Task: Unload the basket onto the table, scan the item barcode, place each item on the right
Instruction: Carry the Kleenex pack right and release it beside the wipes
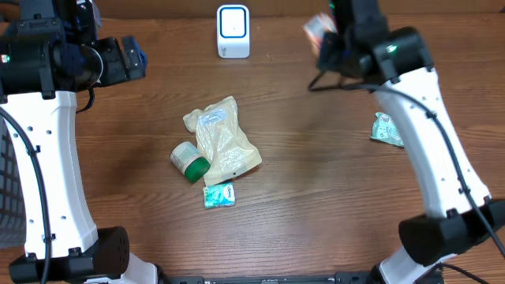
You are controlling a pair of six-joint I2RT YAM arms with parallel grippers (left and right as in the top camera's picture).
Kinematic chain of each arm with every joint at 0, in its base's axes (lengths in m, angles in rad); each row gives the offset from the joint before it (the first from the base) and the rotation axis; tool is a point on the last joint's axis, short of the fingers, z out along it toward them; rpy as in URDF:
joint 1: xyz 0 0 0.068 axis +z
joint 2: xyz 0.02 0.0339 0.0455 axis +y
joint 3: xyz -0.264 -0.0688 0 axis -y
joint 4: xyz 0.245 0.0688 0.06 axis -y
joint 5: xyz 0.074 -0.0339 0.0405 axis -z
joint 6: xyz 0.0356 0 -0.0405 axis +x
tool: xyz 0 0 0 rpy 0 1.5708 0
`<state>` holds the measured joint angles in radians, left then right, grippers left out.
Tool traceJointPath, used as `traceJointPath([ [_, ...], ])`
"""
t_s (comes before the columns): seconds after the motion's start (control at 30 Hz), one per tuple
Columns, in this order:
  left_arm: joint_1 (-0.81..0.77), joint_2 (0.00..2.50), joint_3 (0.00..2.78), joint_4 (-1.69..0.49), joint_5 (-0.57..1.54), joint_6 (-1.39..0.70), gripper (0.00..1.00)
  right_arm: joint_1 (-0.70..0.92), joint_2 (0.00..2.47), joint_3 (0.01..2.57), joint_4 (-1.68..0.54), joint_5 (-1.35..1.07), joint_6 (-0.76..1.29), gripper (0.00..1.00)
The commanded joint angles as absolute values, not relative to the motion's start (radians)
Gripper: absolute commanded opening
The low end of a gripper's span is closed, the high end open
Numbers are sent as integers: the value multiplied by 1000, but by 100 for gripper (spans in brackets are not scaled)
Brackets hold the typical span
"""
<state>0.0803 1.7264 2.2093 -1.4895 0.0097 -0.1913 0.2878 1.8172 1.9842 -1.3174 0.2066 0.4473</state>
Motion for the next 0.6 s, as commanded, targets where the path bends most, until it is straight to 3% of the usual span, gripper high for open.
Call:
traceJointPath([
  [0.0,78,1729,2218,-1488,0,-202,100,209,1843,1890,-1373,174,584,4],
  [0.37,78,1729,2218,-1488,0,-202,100,46,1843,1408,-1141,130,583,6],
  [0.4,78,1730,2218,-1488,0,-202,100,39,1843,1396,-1136,129,583,10],
  [0.53,78,1729,2218,-1488,0,-202,100,7,1843,1377,-1155,124,540,56],
  [0.57,78,1729,2218,-1488,0,-202,100,4,1842,1388,-1158,98,503,59],
])
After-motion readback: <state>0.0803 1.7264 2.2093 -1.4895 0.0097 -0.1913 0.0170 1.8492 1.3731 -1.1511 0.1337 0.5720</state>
